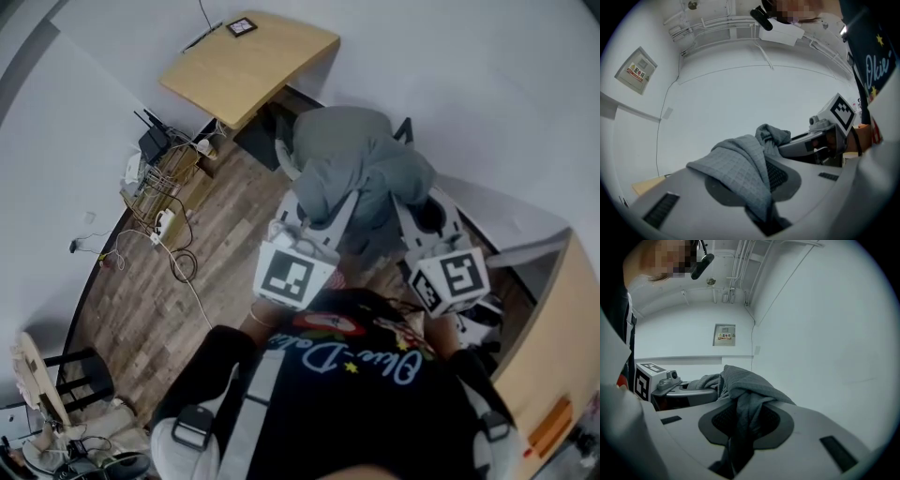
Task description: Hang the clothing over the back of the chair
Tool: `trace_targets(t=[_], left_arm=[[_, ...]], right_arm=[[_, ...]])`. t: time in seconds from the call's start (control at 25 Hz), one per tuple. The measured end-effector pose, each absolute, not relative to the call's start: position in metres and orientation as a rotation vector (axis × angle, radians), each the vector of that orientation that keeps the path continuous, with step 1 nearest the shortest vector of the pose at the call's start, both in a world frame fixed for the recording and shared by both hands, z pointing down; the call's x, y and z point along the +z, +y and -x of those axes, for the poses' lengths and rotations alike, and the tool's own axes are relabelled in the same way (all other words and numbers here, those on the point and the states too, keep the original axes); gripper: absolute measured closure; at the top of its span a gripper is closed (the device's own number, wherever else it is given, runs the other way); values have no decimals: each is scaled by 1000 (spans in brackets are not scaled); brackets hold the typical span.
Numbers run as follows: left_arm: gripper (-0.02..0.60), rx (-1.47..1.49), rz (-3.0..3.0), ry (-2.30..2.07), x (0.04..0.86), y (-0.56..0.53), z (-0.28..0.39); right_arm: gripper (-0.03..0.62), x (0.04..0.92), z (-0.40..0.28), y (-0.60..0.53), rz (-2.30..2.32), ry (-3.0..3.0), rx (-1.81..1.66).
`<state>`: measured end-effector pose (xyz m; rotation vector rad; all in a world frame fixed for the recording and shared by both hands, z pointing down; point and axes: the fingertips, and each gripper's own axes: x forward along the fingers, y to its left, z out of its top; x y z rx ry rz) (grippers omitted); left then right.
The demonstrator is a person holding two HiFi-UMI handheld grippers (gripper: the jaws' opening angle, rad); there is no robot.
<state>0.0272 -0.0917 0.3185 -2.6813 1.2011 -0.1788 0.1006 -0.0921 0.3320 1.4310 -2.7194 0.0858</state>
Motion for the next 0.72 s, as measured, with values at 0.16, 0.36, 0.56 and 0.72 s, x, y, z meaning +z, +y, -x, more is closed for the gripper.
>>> trace_targets(t=[0.16,0.36,0.56,0.72], left_arm=[[506,-179,2696,1199,322,-119,-29],[506,-186,2714,1199,323,-147,-23],[506,-189,2732,1191,327,-176,-15],[506,-208,2754,1176,336,-197,-11]], right_arm=[[525,336,-103,-120,-1435,-2705,108],[525,336,-98,-149,-1435,-2691,124],[525,338,-90,-176,-1435,-2672,140],[525,347,-86,-198,-1442,-2648,150]])
